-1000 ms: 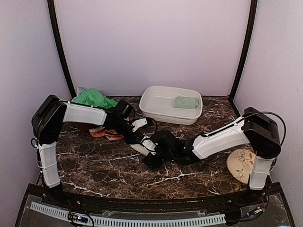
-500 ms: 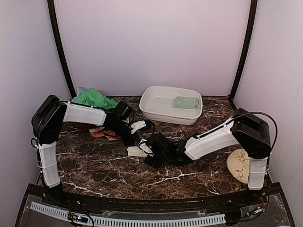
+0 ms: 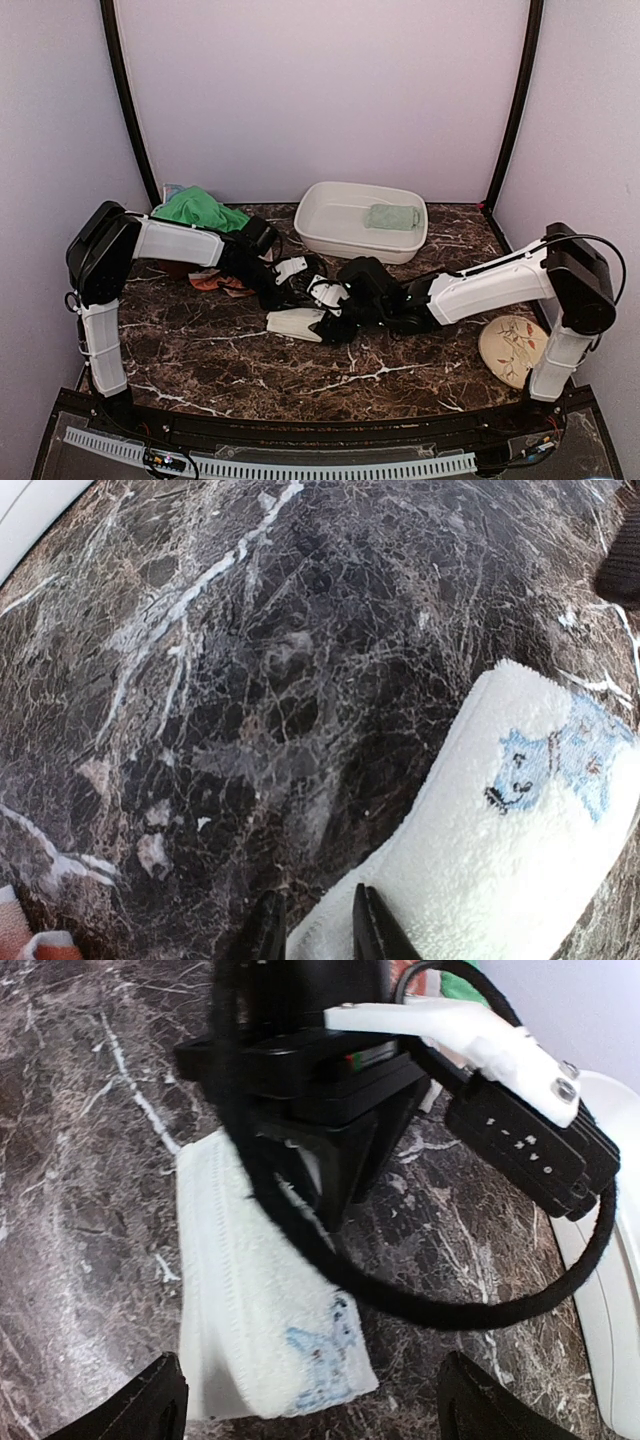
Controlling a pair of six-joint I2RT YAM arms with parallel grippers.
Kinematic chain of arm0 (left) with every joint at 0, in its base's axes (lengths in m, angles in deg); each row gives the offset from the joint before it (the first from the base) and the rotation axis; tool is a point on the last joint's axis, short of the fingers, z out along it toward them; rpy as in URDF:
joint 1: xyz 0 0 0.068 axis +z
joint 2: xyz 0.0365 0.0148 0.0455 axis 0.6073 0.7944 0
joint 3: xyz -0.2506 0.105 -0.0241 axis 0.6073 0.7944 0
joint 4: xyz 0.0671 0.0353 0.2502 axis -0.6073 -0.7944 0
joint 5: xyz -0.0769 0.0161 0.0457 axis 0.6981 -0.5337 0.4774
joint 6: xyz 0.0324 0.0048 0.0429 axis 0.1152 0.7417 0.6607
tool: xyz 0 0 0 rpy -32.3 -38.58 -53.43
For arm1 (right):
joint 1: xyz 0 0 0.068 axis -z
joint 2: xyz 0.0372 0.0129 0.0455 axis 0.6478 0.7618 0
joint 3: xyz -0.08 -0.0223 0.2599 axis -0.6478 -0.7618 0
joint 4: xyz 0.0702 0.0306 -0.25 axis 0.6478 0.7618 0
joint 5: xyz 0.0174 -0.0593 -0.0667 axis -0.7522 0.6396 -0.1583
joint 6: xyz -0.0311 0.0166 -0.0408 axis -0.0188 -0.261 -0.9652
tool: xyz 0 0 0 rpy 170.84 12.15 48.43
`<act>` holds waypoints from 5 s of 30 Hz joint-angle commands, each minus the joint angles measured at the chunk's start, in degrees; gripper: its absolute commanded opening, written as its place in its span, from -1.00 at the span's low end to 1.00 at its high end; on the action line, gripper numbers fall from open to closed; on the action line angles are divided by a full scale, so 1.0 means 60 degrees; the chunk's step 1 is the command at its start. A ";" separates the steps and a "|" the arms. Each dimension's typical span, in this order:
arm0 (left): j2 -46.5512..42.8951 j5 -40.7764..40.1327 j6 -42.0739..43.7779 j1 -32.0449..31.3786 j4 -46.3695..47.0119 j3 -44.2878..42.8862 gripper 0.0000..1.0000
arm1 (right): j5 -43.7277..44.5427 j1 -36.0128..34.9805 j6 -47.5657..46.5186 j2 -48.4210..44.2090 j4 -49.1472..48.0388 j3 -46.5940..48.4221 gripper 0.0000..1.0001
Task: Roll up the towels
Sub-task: Pick up the towel from the center of the board, then pass from the right arm to the left, then pass from the left arm to the right
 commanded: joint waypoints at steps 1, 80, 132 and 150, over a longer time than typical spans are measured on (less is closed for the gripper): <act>0.0042 -0.0140 0.0009 0.0024 -0.1210 0.0436 -0.47 | -0.0578 0.0189 -0.0296 0.0798 -0.0134 0.0739 0.67; -0.5265 0.2582 0.3837 0.0718 -0.5917 -0.1429 0.20 | -0.2833 -0.0080 0.0113 -0.0860 0.1328 0.3180 -1.00; -1.1554 0.1691 1.5494 -0.1583 0.5493 0.6893 -1.00 | -1.2917 0.1232 0.2758 0.0256 0.3396 0.5084 0.26; -1.1389 0.1196 1.5998 -0.1579 0.5497 0.7184 -1.00 | -1.2975 0.0717 0.2055 0.0828 0.5576 0.5805 0.02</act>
